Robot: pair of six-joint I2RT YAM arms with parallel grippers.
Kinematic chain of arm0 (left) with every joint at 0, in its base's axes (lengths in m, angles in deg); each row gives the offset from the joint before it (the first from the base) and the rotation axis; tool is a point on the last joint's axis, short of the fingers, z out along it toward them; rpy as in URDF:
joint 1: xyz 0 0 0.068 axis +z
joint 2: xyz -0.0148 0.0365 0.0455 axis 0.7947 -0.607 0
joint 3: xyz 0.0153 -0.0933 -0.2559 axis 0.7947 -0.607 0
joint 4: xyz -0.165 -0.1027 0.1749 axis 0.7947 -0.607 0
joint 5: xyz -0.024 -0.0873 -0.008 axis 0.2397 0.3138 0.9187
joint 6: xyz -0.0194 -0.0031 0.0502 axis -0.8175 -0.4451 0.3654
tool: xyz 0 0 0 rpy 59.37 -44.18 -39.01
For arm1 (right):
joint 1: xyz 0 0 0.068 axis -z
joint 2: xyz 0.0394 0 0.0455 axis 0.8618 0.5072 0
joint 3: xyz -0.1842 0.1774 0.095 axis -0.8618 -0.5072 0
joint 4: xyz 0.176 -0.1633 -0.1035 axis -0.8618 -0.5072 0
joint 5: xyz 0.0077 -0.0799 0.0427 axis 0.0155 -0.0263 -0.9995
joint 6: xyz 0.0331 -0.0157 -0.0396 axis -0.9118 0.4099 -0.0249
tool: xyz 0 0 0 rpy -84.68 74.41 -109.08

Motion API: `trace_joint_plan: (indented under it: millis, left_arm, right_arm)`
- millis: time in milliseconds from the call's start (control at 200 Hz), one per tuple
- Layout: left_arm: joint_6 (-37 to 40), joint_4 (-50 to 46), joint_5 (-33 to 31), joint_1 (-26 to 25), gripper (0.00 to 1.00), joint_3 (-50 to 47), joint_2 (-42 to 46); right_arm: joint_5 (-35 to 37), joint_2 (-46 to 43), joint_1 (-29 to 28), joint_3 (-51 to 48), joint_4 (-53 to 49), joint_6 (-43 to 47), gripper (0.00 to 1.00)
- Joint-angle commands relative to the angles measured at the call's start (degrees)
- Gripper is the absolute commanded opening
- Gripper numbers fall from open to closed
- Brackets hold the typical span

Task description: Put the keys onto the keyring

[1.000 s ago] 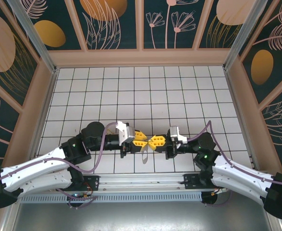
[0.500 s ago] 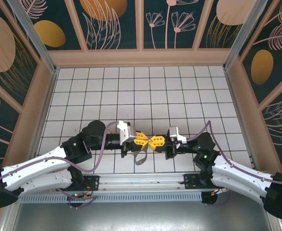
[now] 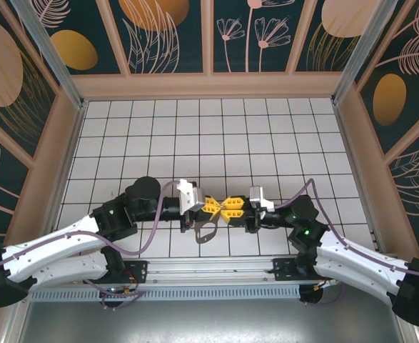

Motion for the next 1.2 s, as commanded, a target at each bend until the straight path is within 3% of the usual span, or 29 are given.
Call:
trace_joint_plan:
  millis: [0,120,385,746,936,1196]
  left_arm:
    - [4.08,-4.54,-3.21,-0.11,0.00,2.99,-1.87]
    - [6.41,-8.29,-4.61,-0.14,0.00,4.63,-4.25]
    - [8.00,-11.42,-4.91,-0.11,0.00,5.94,-5.85]
    - [7.69,-13.99,-3.61,-0.14,0.00,6.07,-5.47]
    - [7.92,-15.02,-3.08,-0.14,0.00,6.63,-6.03]
    - [4.06,-11.98,-0.31,-0.11,0.00,4.40,-3.92]
  right_arm:
    - [5.56,-1.46,-0.31,5.12,-11.21,4.65,0.26]
    - [8.05,-1.30,-0.48,8.46,-19.82,7.37,0.27]
    - [10.42,-1.08,-0.66,11.71,-27.88,10.40,0.19]
    - [11.52,-1.00,-1.36,13.48,-30.08,12.09,0.15]
    - [11.52,0.00,-1.96,13.31,-30.11,12.46,0.00]
    - [13.55,-1.21,-4.60,11.51,-29.50,15.90,0.00]
